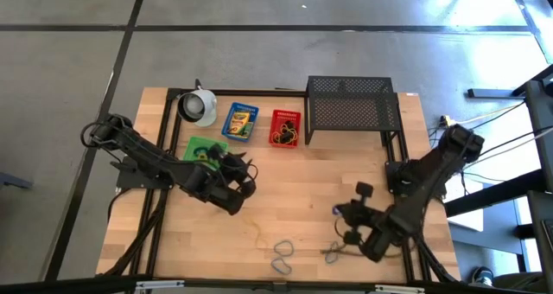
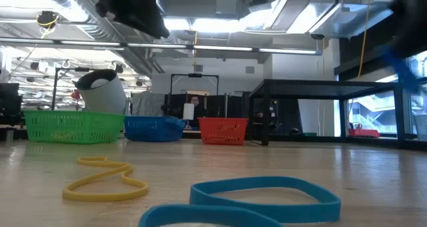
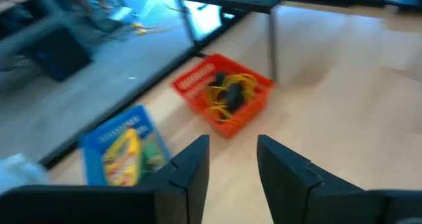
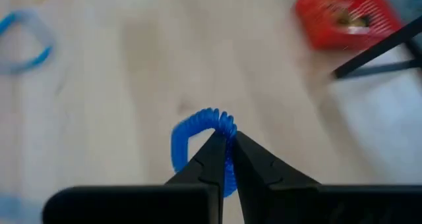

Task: Pick & Place Office Desk Supplies
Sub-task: Put the blue spring keychain into the green bin

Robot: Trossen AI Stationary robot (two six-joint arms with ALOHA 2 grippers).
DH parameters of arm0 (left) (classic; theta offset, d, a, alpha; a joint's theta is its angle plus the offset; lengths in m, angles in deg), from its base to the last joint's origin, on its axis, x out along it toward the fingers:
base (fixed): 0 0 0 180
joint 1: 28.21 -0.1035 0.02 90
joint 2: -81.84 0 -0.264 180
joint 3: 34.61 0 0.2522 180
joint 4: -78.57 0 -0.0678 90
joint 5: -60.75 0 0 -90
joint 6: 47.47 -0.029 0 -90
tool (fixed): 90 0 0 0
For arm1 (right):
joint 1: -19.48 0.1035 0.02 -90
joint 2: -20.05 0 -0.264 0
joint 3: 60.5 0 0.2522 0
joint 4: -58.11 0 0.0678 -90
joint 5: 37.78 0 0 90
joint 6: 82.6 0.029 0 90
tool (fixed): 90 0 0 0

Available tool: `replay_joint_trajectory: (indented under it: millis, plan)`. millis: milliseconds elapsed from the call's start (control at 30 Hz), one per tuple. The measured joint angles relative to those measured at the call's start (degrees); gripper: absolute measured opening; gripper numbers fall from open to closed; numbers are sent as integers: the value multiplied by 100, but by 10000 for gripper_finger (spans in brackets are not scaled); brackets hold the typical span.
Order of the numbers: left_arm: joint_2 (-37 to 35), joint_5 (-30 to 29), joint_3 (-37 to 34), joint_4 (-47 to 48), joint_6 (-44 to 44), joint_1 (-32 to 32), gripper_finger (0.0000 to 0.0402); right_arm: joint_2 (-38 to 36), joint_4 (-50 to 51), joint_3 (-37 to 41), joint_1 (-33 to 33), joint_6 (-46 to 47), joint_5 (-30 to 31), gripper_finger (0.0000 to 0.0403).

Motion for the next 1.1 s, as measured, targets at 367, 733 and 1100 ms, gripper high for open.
replay_joint_trajectory:
  millis: [367, 733, 1100]
  plan:
    - [607, 2040, -4, -2414, -2800, 0, 174, -159, -1703, -4, -1360, -2114, 589, 24]
    - [1237, 2179, -4, -4595, -4716, -87, 172, -163, -4124, -11, -2294, -4303, 576, 25]
    - [1257, 973, -2, -5595, -4626, -149, 174, -146, -4687, -15, -2459, -4904, 278, 25]
